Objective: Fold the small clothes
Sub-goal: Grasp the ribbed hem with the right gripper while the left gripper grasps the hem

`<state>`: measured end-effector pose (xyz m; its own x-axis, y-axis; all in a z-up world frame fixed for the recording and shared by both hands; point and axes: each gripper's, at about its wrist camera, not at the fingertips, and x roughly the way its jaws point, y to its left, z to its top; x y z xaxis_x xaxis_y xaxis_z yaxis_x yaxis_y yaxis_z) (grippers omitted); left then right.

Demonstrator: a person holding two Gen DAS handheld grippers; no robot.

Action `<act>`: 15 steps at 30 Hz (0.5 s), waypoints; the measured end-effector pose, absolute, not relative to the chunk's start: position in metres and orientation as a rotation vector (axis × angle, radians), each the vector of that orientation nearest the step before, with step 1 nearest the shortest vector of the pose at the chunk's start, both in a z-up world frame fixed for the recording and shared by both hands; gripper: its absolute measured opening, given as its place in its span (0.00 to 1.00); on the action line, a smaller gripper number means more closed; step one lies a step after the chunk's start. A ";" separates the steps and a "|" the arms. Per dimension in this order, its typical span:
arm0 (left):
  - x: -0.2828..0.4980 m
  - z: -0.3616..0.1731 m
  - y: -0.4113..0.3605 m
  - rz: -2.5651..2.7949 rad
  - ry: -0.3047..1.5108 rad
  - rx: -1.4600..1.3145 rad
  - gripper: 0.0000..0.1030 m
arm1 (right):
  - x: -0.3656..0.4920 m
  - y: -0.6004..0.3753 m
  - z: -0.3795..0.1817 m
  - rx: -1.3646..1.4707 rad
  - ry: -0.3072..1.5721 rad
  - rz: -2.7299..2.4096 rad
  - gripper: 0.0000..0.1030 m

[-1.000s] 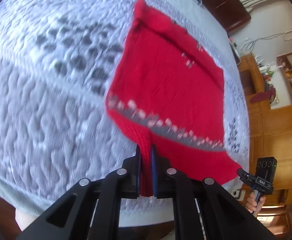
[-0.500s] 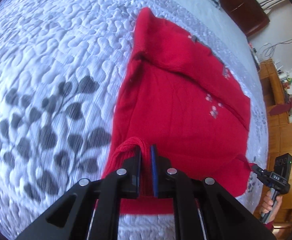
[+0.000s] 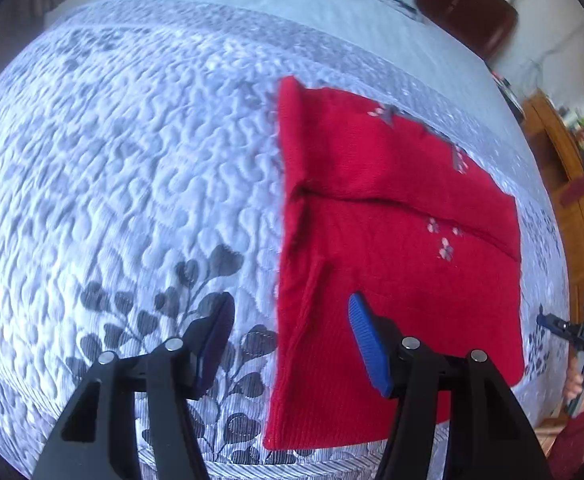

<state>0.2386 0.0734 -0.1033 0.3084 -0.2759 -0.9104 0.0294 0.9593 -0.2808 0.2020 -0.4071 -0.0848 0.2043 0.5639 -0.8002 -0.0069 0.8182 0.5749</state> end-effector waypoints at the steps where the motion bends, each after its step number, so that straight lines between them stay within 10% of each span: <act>1: 0.239 -0.103 0.068 -0.218 1.248 -0.200 0.58 | 0.203 -0.398 -0.084 0.481 1.330 0.446 0.41; 15: 0.269 -0.127 0.039 -0.295 1.299 -0.056 0.58 | 0.233 -0.367 -0.123 0.406 1.451 0.452 0.40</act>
<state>0.2693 0.0389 -0.1273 0.2365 -0.2461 -0.9399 0.1840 0.9612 -0.2054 0.2327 -0.3675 -0.1226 0.0643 0.5261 -0.8480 -0.0486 0.8504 0.5239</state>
